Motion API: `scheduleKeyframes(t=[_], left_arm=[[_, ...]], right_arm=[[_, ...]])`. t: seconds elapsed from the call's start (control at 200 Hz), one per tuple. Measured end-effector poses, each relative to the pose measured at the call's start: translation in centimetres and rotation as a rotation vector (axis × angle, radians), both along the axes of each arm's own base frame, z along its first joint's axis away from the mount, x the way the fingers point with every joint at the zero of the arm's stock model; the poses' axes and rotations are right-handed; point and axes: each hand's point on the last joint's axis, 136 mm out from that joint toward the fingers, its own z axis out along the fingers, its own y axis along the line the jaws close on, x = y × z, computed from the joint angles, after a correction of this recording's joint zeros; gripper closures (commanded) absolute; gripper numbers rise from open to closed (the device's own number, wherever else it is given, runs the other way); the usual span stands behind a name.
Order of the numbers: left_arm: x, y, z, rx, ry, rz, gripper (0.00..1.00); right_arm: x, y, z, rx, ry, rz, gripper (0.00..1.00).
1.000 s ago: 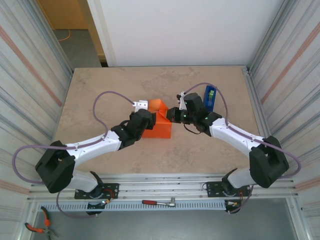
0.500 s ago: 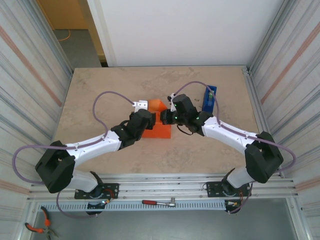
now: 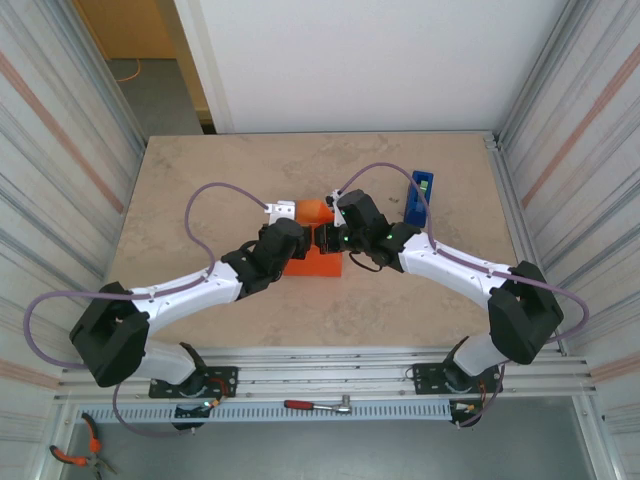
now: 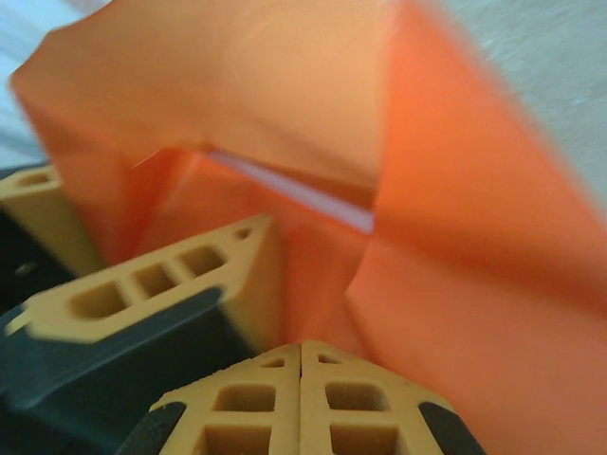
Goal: Wrap the gift box in paper
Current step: Fold the seventh fold of the wrapping paper on the gift box.
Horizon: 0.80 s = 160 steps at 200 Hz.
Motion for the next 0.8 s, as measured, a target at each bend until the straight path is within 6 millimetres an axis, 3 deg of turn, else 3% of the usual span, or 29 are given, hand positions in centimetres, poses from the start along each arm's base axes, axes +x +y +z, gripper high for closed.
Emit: scheduleKeyframes(t=[0.14,0.286,0.401,0.606,0.802], left_arm=[[0.0,0.0,0.0,0.000,0.000,0.000,0.40],[0.0,0.0,0.0,0.000,0.000,0.000,0.40],[0.0,0.0,0.0,0.000,0.000,0.000,0.40],[0.0,0.0,0.0,0.000,0.000,0.000,0.40],[0.0,0.0,0.0,0.000,0.000,0.000,0.40]], right_arm=[[-1.0,-0.1,1.6,0.104,0.035,0.037,1.00],[-0.2,-1.0,5.0,0.203,-0.004,0.024,1.00],[0.8,-2.1,6.4,0.237,-0.030,-0.008,1.00],[2.6,-4.6,4.4,0.222,0.009,-0.094,1.00],[3.0,-4.7,2.1,0.190,0.055,-0.108,1.00]])
